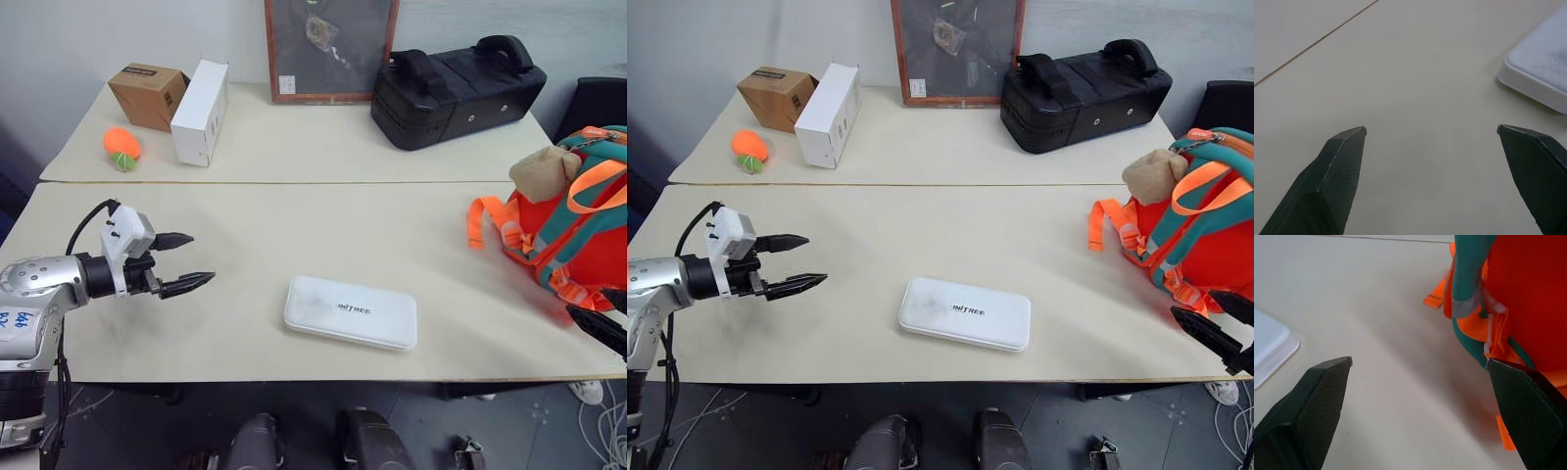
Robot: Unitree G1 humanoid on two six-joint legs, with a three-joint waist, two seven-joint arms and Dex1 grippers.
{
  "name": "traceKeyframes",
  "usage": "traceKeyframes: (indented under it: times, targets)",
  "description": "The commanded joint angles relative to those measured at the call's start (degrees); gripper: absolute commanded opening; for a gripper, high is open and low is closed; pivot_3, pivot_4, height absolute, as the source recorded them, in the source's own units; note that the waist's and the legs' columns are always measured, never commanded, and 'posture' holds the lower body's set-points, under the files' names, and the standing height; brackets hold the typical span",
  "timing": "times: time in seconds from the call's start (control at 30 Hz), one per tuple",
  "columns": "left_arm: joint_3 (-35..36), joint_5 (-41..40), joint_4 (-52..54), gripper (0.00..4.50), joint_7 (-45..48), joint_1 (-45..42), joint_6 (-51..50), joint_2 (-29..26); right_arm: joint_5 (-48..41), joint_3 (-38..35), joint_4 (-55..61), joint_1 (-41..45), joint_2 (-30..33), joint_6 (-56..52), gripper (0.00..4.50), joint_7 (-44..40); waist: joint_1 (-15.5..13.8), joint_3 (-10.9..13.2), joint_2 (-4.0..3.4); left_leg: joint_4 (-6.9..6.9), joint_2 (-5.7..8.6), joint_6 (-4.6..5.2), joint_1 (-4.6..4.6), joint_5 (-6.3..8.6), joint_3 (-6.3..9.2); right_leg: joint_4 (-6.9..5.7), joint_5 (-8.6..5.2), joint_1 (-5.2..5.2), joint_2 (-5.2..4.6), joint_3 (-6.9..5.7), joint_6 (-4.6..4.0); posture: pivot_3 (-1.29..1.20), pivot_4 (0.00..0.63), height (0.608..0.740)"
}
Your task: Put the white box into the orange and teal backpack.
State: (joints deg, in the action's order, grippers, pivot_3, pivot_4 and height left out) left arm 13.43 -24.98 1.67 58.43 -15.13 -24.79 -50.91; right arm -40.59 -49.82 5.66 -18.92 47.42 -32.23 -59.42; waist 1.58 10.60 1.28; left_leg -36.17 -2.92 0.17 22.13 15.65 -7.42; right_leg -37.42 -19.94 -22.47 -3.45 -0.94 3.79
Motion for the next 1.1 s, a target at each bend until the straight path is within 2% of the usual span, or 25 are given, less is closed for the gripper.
traceKeyframes:
  times: [0.03,0.57,0.67,0.83,1.03,1.1]
  targets:
    - [0.94,-0.85,1.53,4.50,1.40,0.48,1.05,-0.49,0.46,-0.78,0.60,-0.43,-0.16,1.71,4.49,0.21,0.03,0.00,0.00,-0.01,0.00,0.00,0.00,-0.01,0.00,-0.01,0.00,0.00,0.00,0.00,0.00,0.00,0.150,0.740]
    - [1.49,-1.51,2.65,4.50,0.24,-0.32,-2.41,-0.93,2.85,3.39,-0.57,2.72,2.09,4.02,4.49,-0.98,0.12,0.00,0.00,-0.02,0.00,-0.03,-0.02,-0.02,-0.02,-0.03,0.00,0.00,0.03,0.01,0.01,0.00,0.150,0.740]
    - [0.03,-2.55,5.32,3.89,2.45,0.67,-2.92,-0.94,0.80,5.44,2.17,3.24,4.32,2.10,3.87,-5.17,0.13,0.00,0.00,-0.02,0.00,-0.03,-0.02,-0.03,-0.04,-0.04,0.00,-0.01,0.03,0.02,0.01,0.00,0.150,0.740]
    - [-5.60,-0.97,8.05,2.40,6.36,1.51,-1.88,-1.02,2.91,13.87,4.81,4.85,8.73,3.78,2.23,-11.57,0.11,0.00,0.00,-0.04,0.00,-0.03,-0.03,-0.03,-0.03,-0.05,0.00,0.01,0.04,0.02,0.01,0.00,0.150,0.740]
    - [-13.56,1.71,6.22,0.48,8.28,-0.32,1.75,2.97,8.67,30.03,5.61,12.87,10.59,8.69,0.15,-16.09,0.02,0.00,0.00,-0.18,0.00,-0.02,0.03,-0.03,0.00,-0.09,0.01,0.00,0.06,0.00,0.02,0.00,0.150,0.740]
    - [-16.53,4.24,3.68,0.07,7.84,-2.26,3.49,4.78,10.83,35.12,4.71,16.42,10.55,10.04,0.00,-17.25,0.01,0.00,0.00,-0.26,0.00,-0.06,0.04,-0.05,0.00,-0.11,0.01,0.00,0.06,-0.01,0.02,0.00,0.150,0.740]
